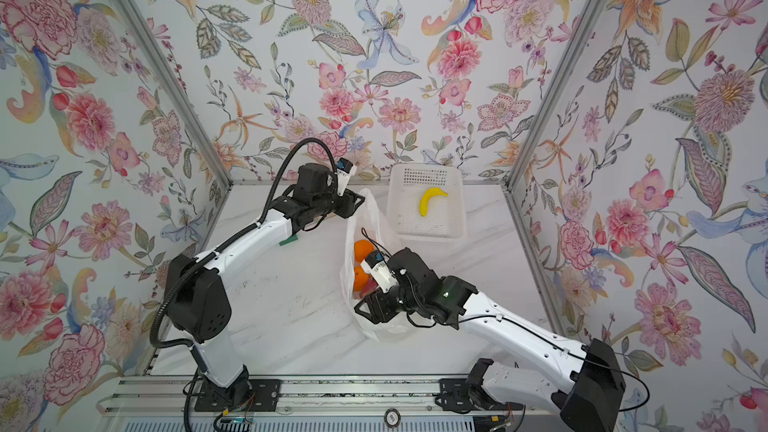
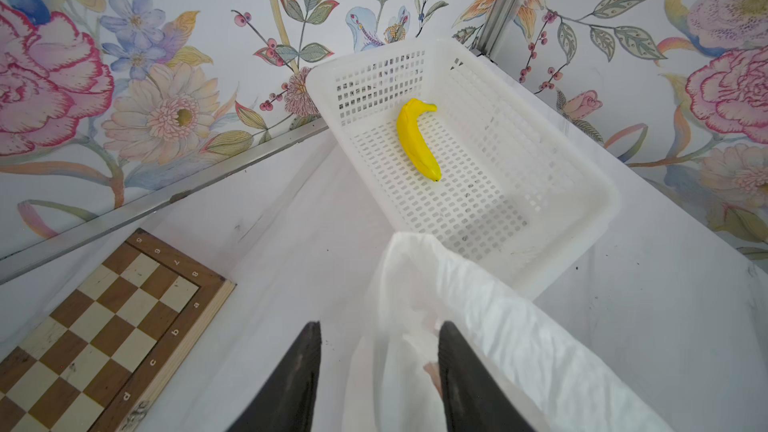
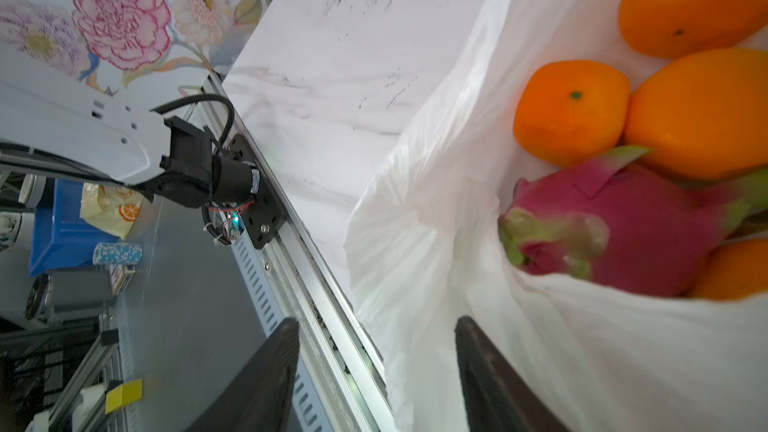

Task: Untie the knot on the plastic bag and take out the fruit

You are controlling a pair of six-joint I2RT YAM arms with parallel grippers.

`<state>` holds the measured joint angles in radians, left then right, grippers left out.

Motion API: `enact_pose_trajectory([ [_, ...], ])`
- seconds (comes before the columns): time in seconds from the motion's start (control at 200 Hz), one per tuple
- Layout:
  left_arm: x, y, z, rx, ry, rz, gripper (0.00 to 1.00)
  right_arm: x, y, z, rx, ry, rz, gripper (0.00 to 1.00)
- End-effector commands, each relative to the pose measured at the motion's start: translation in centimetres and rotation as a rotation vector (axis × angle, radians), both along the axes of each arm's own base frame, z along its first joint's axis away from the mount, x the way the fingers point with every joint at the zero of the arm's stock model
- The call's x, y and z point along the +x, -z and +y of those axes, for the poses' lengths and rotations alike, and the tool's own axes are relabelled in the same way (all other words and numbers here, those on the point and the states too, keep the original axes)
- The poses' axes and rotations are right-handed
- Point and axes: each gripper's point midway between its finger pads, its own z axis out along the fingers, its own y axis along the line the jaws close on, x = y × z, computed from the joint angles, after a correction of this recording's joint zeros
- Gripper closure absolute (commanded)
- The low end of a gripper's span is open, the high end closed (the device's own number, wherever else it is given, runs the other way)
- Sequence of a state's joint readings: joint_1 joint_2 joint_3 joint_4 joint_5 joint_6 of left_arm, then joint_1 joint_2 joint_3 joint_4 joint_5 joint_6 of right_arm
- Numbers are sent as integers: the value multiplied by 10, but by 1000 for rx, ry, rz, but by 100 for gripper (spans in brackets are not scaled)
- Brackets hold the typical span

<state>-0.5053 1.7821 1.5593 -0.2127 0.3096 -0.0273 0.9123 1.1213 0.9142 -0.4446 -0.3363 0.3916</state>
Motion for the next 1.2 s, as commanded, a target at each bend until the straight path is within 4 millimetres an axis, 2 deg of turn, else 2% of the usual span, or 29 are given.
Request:
enact_pose_trajectory([
  [0.0,-20,-37,9,-87,-46,-37,50,30,-37,-1,38,116,-107,35],
  [0.115,-41,-43,13,-132,-81,-10,49,60,-54,-3,45,247,-162,33],
  [0.145,-45,-36,12,-134,-86,13,48,67,-57,-3,52,278,-170,33],
  [0.165,-53,-48,15,-156,-92,2,48,73,-57,-2,54,298,-172,33],
  [0.26,-69,-40,19,-182,-137,73,48,91,-56,-2,81,366,-160,33],
  [0.375,-89,-27,15,-230,-156,180,48,98,-39,-1,98,386,-94,34],
  [0.48,-112,-24,-7,-283,-88,227,48,97,-18,-1,74,373,-30,35],
  [0.6,-126,-12,-28,-299,-48,285,48,99,9,-17,-8,439,23,36],
  [0.695,-129,4,-42,-289,-51,343,47,95,27,-28,-55,476,67,37],
  [0.786,-129,25,-46,-232,-89,396,46,85,40,-34,-87,485,109,39],
  [0.831,-130,30,-46,-220,-94,401,45,80,44,-36,-94,481,121,40],
  [0.851,-129,47,-49,-193,-101,426,45,78,46,-36,-97,480,124,40],
  [0.951,-134,72,-50,-166,-107,480,45,66,55,-42,-121,469,140,40],
  [1.046,-139,105,-27,-28,-199,514,46,56,69,-52,-186,474,162,39],
  [1.091,-141,119,-11,51,-260,504,46,50,78,-66,-264,497,163,40],
  [1.196,-154,142,9,77,-310,529,48,30,96,-89,-386,487,181,39],
])
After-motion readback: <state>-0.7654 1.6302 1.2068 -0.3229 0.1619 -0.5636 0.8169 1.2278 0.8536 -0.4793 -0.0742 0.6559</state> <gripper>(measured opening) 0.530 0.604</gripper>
